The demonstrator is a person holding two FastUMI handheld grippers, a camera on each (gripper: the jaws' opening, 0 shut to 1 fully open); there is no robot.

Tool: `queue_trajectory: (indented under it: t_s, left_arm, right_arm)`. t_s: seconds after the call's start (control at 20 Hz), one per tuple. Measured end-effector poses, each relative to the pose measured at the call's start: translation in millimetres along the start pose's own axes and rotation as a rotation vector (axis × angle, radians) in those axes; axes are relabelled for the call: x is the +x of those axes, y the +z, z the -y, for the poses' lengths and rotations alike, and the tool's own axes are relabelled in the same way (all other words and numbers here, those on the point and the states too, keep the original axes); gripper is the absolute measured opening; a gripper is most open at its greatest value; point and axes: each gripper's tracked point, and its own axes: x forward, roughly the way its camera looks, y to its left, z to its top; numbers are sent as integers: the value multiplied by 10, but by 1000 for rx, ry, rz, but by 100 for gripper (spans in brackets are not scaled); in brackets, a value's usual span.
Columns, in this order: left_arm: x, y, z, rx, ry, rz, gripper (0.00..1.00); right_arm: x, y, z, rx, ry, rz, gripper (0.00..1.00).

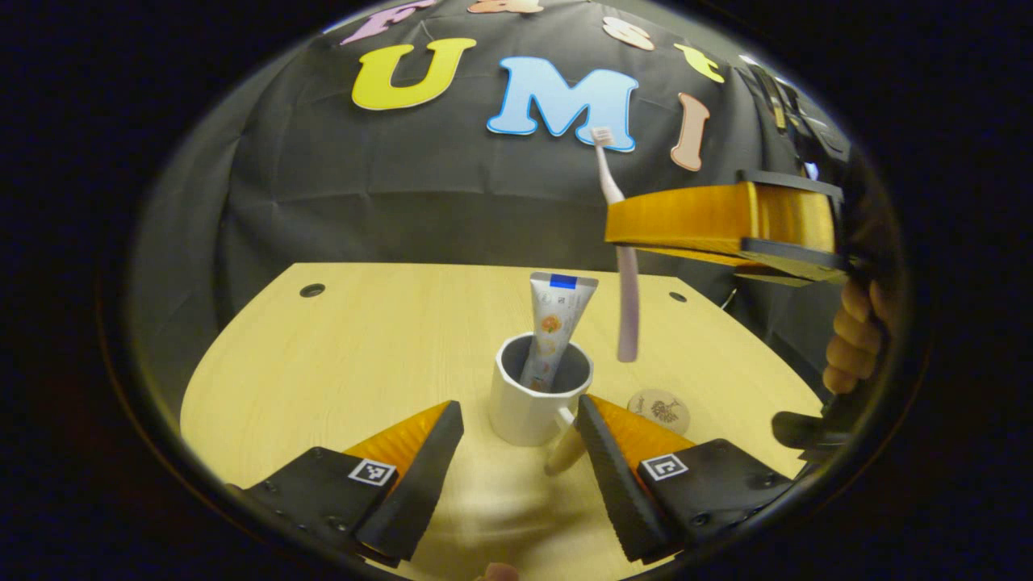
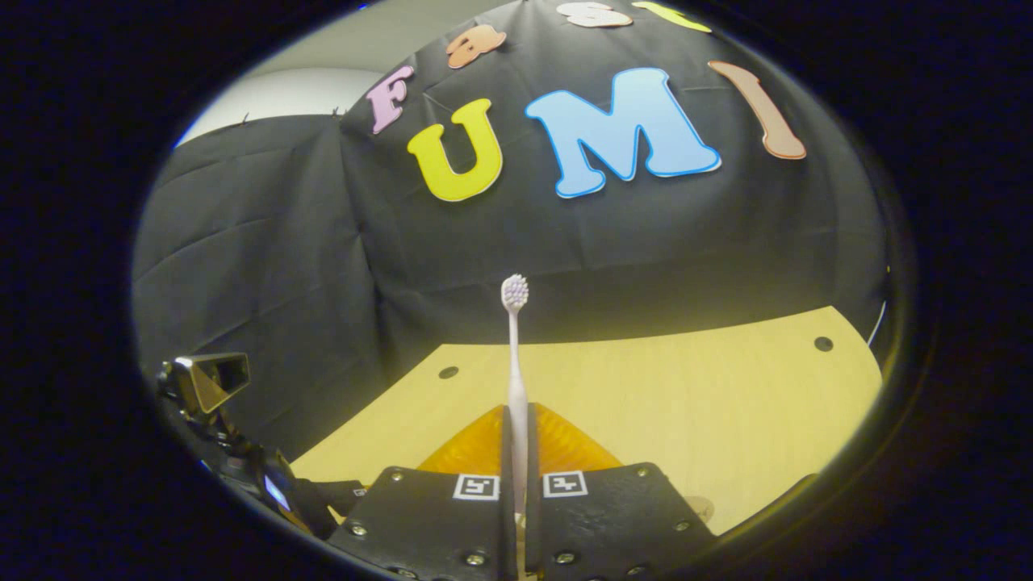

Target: Put the toothbrush and toothpaste on the desktop into the cup, then pick up the cup and place it on the coaster on the desktop.

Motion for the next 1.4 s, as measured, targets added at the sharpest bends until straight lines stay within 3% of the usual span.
queue_trajectory:
  t_s: [0.35,0.65,0.75,0.95,1.0,1.05,1.1,1.4]
  left_arm:
    - [-103,-43,0,-26,-12,-2,95]
    - [-89,-51,62,-33,-35,-8,96]
    - [-88,-48,77,-36,-41,-4,96]
    - [-53,-10,129,-41,-61,-1,96]
    - [-35,7,140,-36,-64,0,96]
    - [-30,19,144,-32,-66,2,96]
    - [-22,33,149,-30,-70,1,96]
    - [56,74,198,-18,-88,-13,96]
  right_arm:
    - [353,-162,-124,-90,37,17,5]
    - [420,-198,-72,-128,12,25,9]
    - [394,-190,-44,-147,-15,26,18]
    - [353,-198,-37,-192,-27,12,48]
    - [333,-208,-31,-201,-28,7,62]
    - [321,-194,-34,-207,-27,4,66]
    - [321,-186,-17,-213,-36,-1,77]
    - [266,-53,58,-226,-51,9,77]
